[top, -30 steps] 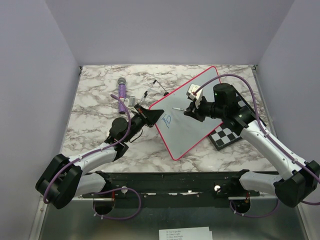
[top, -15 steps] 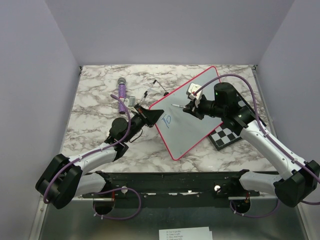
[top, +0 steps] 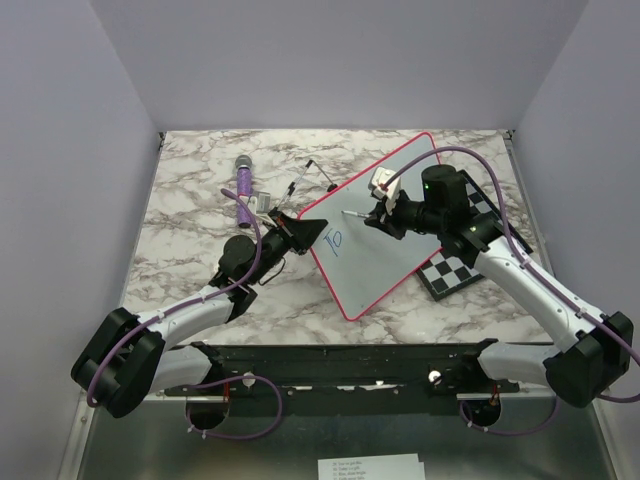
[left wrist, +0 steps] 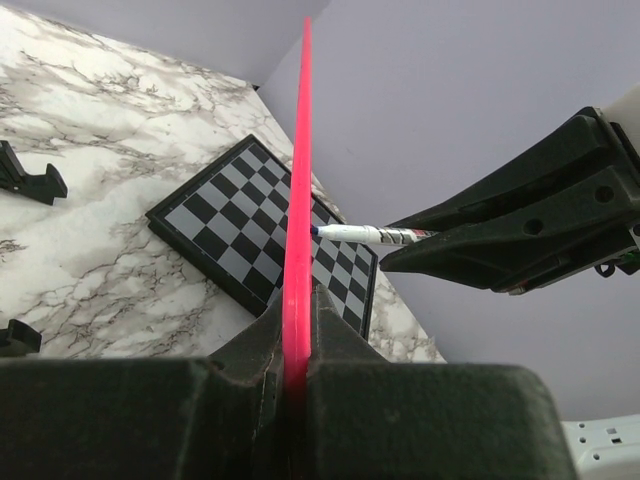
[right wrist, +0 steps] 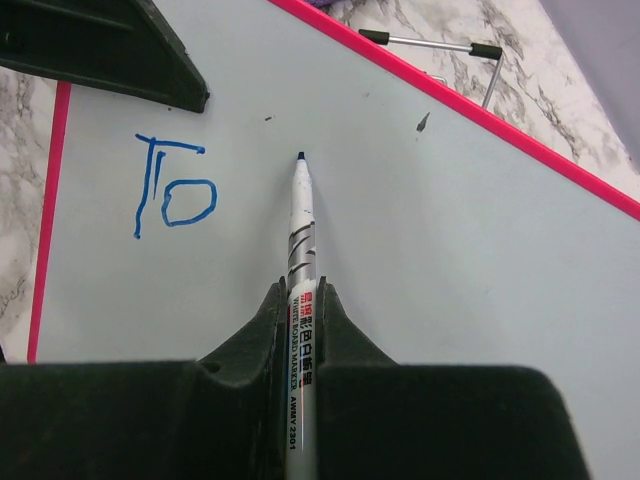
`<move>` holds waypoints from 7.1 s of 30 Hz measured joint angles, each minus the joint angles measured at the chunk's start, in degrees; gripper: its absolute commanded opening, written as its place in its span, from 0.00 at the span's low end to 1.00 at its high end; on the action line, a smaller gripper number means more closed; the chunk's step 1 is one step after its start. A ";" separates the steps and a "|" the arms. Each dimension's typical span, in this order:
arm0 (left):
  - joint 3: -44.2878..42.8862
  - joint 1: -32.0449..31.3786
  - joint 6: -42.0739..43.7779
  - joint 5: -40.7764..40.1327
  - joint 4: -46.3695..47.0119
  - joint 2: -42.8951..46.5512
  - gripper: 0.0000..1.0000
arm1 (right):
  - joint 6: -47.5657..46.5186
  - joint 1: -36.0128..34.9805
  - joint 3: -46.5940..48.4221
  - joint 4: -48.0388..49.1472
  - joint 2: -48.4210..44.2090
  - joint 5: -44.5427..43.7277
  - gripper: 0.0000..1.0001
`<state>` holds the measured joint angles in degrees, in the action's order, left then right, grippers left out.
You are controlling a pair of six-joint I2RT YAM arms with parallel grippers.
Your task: Write a sentence on the whiteboard
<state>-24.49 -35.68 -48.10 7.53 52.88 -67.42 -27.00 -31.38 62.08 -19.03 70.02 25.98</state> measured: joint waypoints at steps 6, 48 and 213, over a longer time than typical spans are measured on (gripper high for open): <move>0.09 0.09 -0.17 -0.02 -0.04 0.00 0.00 | -0.02 0.00 -0.09 -0.35 0.17 -0.02 0.00; 0.24 0.74 -0.83 -0.37 -0.26 0.02 0.00 | -1.75 0.00 -4.24 -7.37 -2.62 0.09 0.01; 1.03 1.22 -1.27 -0.33 0.98 -0.15 0.00 | -2.23 2.60 -5.68 -7.98 -2.71 0.50 0.01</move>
<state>-23.46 -34.46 -49.36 7.20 53.87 -67.57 -29.23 -28.77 56.40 -27.00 67.31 26.48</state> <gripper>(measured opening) 0.099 0.140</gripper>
